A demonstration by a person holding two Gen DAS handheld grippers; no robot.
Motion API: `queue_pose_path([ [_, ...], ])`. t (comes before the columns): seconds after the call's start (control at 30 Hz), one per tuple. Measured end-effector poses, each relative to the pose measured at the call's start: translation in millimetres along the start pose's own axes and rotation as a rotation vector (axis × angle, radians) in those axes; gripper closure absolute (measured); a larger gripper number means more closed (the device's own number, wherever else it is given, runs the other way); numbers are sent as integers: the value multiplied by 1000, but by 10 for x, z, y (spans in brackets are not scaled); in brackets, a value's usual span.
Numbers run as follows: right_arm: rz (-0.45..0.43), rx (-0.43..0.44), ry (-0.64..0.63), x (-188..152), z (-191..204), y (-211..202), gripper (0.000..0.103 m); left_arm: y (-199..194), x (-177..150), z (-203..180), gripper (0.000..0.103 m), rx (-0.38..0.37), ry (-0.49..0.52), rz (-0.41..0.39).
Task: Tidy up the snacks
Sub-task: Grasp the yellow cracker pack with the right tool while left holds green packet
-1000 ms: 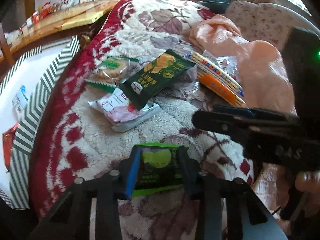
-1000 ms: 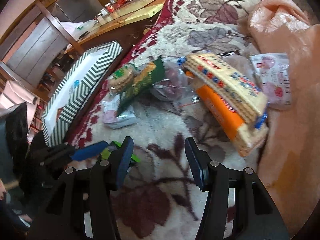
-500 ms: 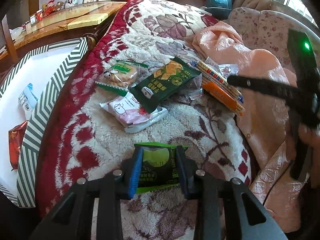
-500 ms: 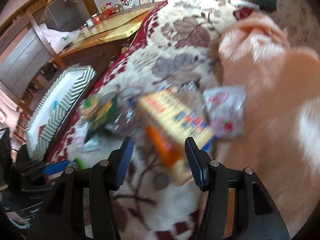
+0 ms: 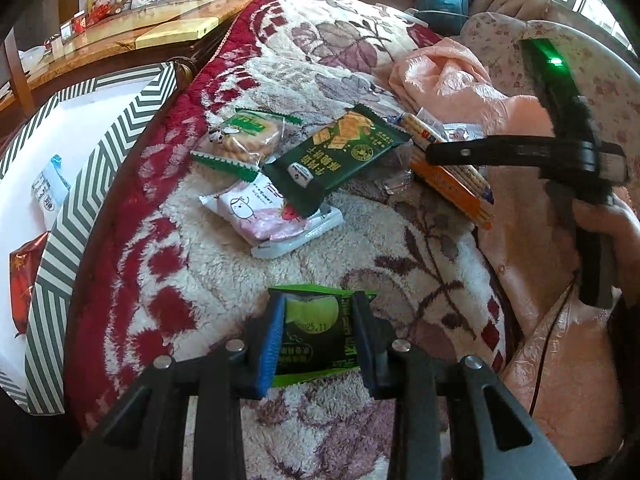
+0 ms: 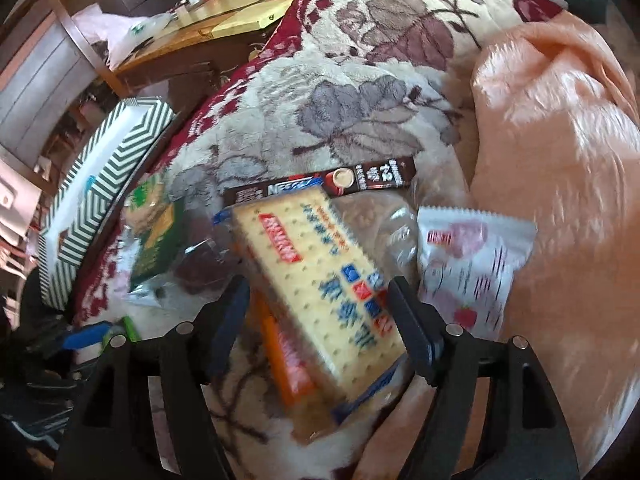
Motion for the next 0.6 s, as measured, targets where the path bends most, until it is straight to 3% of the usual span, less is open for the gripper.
queue_pose_path([
  [0.13,8,68,-30,-80,156,-127,28,6,1,-7,67,1,-1,0],
  [0.23,-8,22,-42,19,70,-75,28,6,0,-7,67,5,5,-1],
  [0.33,59,12,-40,80,-80,160,27,9,-3,-5,66,7,7,-1],
  [0.47,86,63,-13,67,-66,157,25,26,-7,3,65,3,0,4],
  [0.6,79,104,-64,-73,152,-13,25,28,-5,-6,64,6,4,3],
])
Point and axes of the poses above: each gripper's, at about its wrist camera, not at the fingertips, and y roughly the way its jaws point, z to its left, x to its top, the point moved 7 cm from there along y, roughly the way its jaws point, and after that the axes turned 9 degrees about y, right-handed, at the moved point
